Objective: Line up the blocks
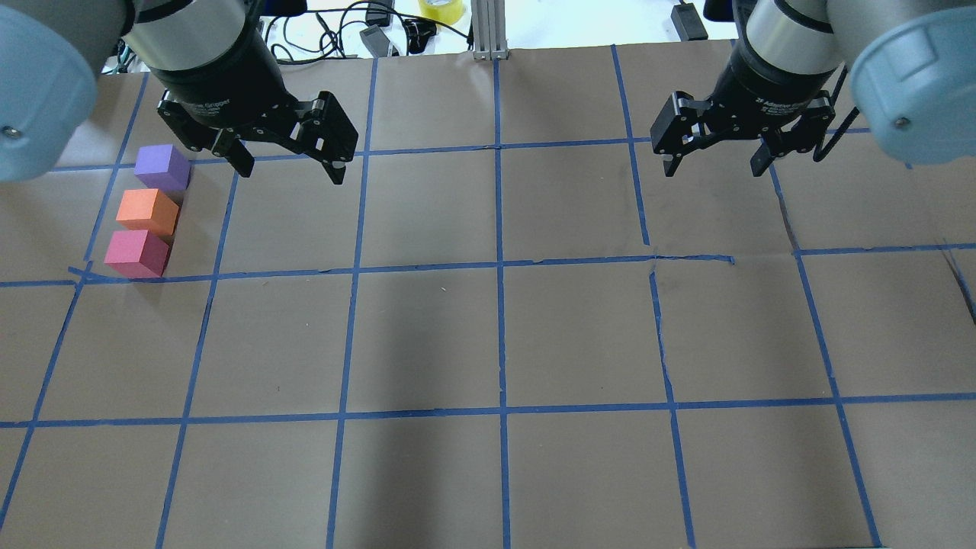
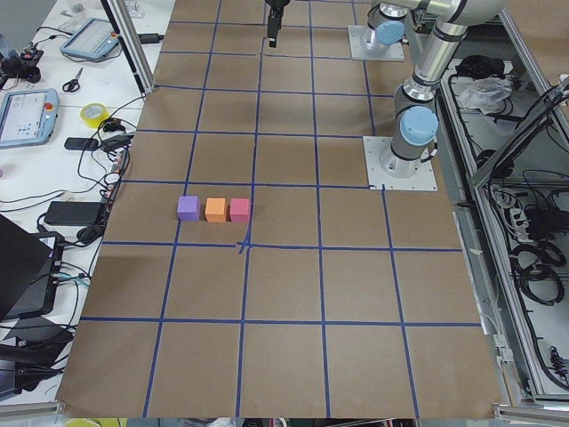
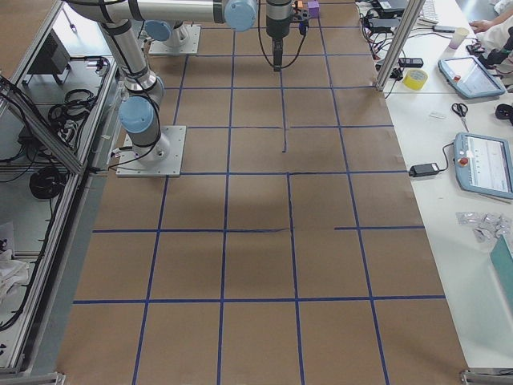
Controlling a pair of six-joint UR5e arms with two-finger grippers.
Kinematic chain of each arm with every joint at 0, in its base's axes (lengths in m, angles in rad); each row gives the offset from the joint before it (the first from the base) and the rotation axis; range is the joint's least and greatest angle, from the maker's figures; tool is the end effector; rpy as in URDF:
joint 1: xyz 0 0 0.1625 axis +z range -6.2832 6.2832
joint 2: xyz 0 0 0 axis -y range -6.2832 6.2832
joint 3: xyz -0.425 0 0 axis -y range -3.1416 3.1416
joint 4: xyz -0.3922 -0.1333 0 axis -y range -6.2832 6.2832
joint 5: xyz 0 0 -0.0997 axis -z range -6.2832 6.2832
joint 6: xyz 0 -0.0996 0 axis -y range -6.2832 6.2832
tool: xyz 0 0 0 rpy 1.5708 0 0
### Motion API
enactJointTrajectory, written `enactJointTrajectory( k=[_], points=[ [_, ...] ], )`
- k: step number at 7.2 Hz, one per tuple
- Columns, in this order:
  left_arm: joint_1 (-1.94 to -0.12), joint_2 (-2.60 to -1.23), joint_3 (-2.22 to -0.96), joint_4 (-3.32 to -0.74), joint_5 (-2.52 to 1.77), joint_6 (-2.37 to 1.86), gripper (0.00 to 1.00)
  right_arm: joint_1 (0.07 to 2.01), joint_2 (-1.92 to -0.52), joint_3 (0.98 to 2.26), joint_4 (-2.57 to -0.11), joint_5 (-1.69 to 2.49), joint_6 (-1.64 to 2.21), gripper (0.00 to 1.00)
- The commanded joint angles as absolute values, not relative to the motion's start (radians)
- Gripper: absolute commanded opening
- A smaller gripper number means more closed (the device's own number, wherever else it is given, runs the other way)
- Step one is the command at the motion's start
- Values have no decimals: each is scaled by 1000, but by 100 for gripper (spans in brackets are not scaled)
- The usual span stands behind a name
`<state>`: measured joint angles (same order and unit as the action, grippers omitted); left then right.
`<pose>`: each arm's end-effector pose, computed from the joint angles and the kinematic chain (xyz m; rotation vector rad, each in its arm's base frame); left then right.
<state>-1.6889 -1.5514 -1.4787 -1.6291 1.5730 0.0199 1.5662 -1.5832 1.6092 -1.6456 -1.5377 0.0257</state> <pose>-0.1895 -0.4673 0.5369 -0.2164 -3.1326 0.0836 0.1343 -0.4919 0.4827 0.0458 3.1067 -0.0753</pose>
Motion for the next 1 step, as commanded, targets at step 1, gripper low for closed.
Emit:
enactJointTrajectory(
  k=[1],
  points=[
    [-1689, -1551, -1479, -1629, 1572, 20, 100, 1566, -1582, 1611, -1660, -1546, 25, 100]
  ],
)
